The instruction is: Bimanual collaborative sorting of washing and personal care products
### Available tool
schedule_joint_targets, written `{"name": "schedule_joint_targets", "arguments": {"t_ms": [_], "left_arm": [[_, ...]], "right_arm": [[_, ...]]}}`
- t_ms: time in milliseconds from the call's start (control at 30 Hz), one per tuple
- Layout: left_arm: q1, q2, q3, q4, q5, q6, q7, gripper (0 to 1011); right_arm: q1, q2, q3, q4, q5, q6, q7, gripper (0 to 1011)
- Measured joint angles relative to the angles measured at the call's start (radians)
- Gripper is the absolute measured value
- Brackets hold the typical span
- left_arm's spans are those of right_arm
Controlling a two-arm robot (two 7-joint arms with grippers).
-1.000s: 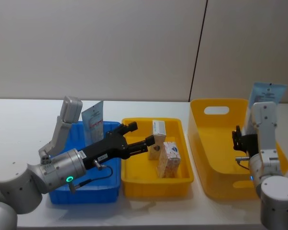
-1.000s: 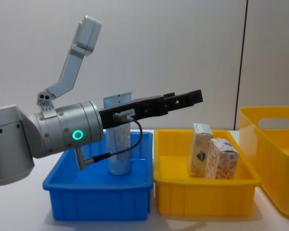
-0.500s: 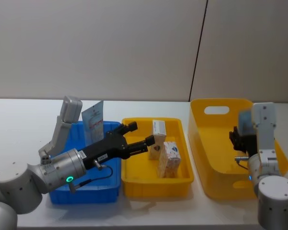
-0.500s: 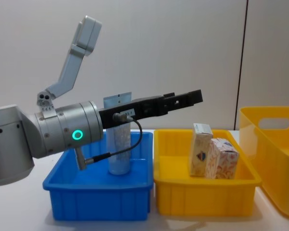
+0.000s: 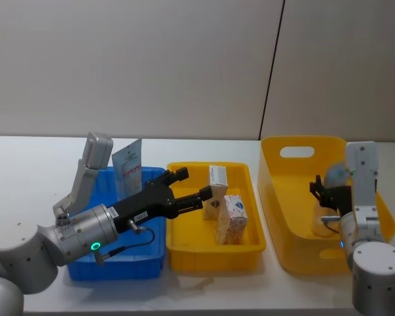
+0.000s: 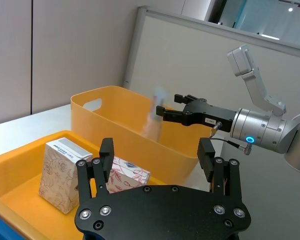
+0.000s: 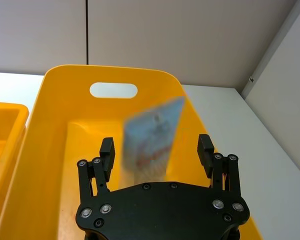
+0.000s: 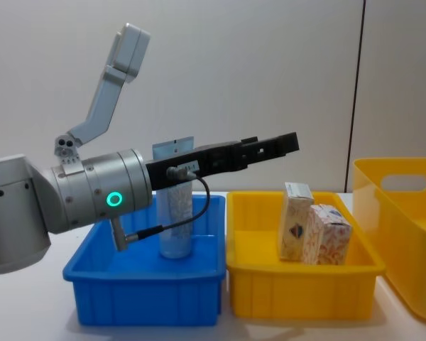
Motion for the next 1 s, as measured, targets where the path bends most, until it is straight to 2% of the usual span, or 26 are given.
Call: {"name": "schedule_joint_targets", "arguments": {"t_ms": [300,533,900,1000], "left_arm": [[0.0,0.0,0.0,0.0,0.0,0.0,0.0,1001],[0.0,0.0,0.0,0.0,0.0,0.0,0.0,1001],[0.002,0.001,0.0,-0.003,0.001,0.0,0.003,1001],[0.009,0.003,0.0,-0.014,0.006,0.0,0.017,1001]], "right_arm": [[0.0,-0.002,0.002,-0.002,-0.001,-0.005,0.001,1003],[-0.009,-0.005,0.012,-0.031,0.017,-0.032,0.02,1003],[-0.04,-0.016,0.047,-0.128,0.09,-0.095,0.091,1003],[-0.051,-0.023,0.061,-0.169,0.126,-0.117,0.122,1003]]}}
